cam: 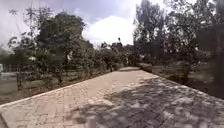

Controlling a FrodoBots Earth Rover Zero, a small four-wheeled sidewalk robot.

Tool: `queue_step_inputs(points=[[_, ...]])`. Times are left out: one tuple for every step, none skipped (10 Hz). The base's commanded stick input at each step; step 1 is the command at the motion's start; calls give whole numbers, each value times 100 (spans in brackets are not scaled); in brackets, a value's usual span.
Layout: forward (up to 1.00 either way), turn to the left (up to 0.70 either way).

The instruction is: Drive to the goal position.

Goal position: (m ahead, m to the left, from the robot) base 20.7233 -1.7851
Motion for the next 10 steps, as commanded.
queue_step_inputs(points=[[70,-35],[70,0],[70,0],[70,-35],[70,-35],[70,-29],[70,-18],[70,0],[70,0],[70,0]])
